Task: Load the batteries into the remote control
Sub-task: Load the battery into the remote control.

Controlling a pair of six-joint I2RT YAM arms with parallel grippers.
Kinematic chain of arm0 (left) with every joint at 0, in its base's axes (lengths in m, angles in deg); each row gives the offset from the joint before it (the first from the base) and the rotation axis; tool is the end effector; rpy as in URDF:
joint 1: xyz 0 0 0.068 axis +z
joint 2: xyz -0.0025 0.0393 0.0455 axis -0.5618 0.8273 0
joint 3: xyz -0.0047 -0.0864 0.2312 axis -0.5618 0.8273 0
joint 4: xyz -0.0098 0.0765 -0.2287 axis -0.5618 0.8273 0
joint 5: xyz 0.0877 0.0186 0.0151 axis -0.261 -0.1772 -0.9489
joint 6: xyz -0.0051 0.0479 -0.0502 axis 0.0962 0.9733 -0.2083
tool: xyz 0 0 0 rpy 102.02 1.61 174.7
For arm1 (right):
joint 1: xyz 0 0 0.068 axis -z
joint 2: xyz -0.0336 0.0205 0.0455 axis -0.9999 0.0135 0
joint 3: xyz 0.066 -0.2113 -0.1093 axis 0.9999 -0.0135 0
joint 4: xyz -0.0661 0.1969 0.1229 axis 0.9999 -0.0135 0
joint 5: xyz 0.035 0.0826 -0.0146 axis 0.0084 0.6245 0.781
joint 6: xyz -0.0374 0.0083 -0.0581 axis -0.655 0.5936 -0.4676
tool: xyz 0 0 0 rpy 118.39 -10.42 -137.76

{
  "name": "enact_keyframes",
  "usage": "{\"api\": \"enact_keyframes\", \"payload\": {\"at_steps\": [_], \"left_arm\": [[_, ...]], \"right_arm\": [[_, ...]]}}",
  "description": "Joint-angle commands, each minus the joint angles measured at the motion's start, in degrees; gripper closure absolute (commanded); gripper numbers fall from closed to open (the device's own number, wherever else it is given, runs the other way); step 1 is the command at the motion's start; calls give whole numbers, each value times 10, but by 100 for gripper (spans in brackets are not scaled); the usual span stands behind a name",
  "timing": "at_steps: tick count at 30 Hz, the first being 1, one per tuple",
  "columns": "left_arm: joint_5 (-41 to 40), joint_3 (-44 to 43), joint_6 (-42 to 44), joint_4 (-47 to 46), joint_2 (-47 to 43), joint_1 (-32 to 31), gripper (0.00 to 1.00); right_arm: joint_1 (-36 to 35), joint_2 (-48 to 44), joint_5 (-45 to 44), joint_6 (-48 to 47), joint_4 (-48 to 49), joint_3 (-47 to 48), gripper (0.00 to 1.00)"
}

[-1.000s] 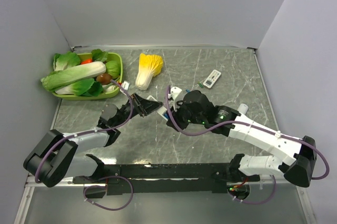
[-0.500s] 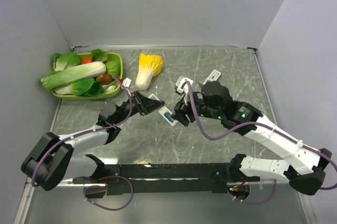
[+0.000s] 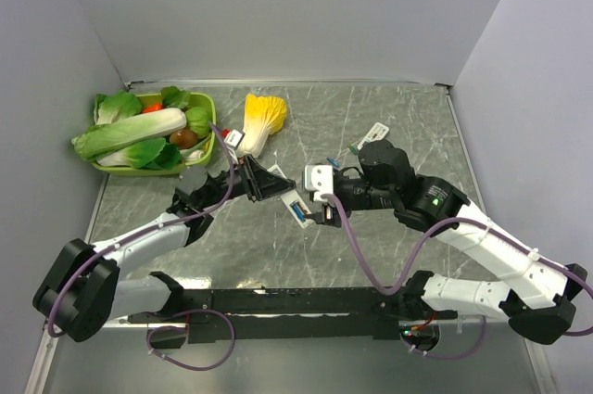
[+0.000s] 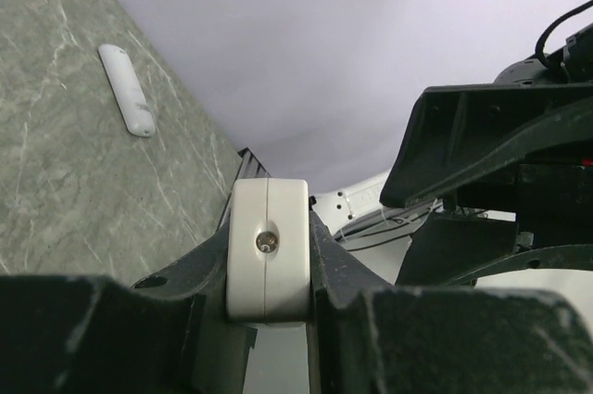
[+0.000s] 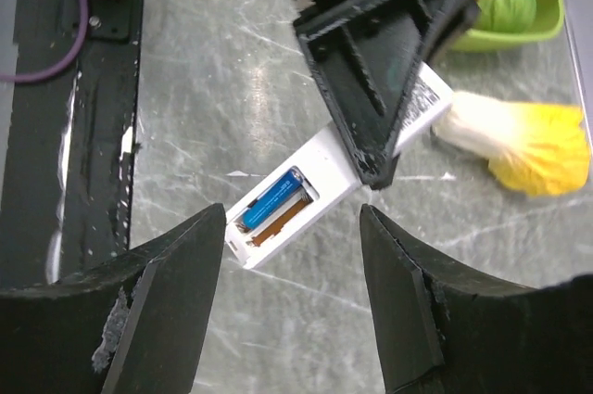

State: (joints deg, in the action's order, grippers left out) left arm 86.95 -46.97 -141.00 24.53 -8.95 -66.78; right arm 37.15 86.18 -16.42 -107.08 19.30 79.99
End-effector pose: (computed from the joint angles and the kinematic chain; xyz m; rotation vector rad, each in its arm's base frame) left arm 0.1973 -0.1678 0.2611 0.1913 1.6729 -1.8247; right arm 0.1152 0.1867 0.3632 -1.5703 1.2884 0.6495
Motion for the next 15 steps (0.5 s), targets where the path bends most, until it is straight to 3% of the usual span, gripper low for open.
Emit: {"api": "enact_keyframes", "payload": {"at_steps": [1, 5, 15], "left_arm": [[37, -42, 30, 43, -26, -2, 98], [47, -52, 39, 72, -31, -2, 98], [67, -72, 51, 106, -29, -2, 98]], "right_arm": [[4, 2, 64, -103, -19, 5, 36], [4, 24, 93, -122, -39, 22, 50], [4, 39, 105, -143, -11, 17, 52]]}}
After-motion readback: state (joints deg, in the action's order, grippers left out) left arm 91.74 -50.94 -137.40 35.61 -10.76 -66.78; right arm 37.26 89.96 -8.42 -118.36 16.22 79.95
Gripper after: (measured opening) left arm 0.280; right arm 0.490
